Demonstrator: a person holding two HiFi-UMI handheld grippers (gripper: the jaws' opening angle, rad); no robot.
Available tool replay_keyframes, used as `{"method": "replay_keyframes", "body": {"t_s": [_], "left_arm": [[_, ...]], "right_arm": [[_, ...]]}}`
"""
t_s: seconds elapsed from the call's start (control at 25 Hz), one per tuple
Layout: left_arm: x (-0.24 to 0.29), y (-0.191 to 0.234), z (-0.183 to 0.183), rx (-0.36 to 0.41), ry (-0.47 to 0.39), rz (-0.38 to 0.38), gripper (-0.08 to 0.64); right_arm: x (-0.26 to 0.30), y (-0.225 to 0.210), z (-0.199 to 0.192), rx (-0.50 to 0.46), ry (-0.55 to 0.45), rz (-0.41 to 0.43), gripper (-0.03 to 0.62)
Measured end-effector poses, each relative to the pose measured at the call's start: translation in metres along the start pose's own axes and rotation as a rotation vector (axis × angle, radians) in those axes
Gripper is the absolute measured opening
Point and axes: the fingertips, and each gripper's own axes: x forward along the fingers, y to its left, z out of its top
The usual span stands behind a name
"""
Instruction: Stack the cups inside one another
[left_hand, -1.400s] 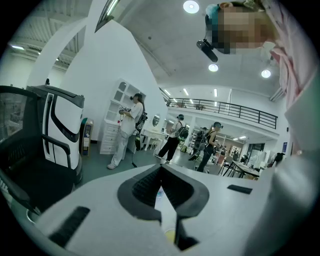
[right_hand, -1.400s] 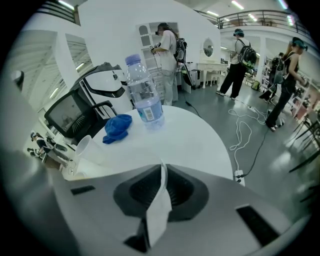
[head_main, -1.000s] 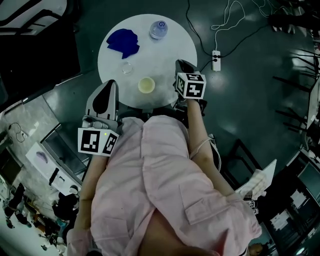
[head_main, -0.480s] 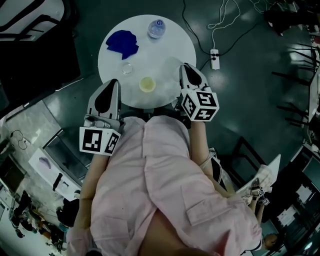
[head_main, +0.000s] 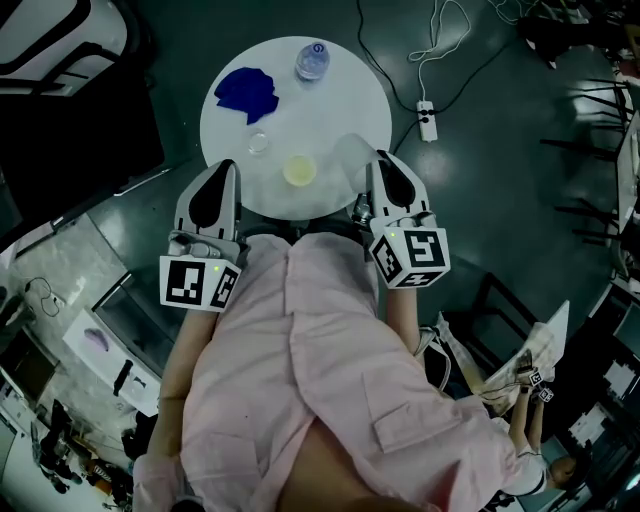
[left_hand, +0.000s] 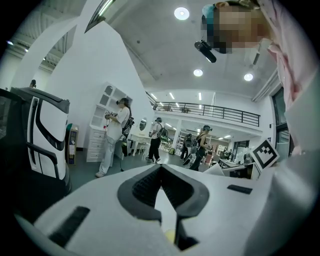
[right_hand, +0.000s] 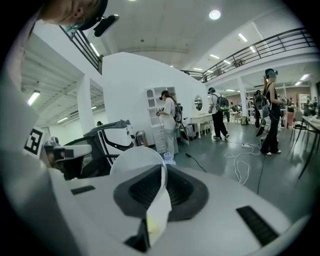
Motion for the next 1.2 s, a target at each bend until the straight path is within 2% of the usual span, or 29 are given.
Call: {"method": "replay_keyframes", "body": {"t_s": [0.2, 0.32, 0.52, 1.2], "left_arm": [[-0.008, 0.002, 0.012, -0.015, -0.024, -0.011, 0.009], [-0.007, -0.005, 0.024, -0.033, -0.056, -0.045, 0.009], [-0.006, -0.013, 0.019, -0.015, -0.043, -0.086, 0.009], [-0.006, -0.009, 0.022, -0.031, -0.060, -0.079, 0.009]], "right_arm": [[-0.020, 0.016, 0.001, 0.012, -0.028, -0.008, 0.040], [-0.023, 0.023, 0.000, 0.028, -0.043, -0.004, 0.040], [-0.027, 0.027, 0.002, 0.024, -0.065, -0.023, 0.040], [-0.023, 0.029, 0.000, 0.011, -0.052, -0.022, 0.040]]}}
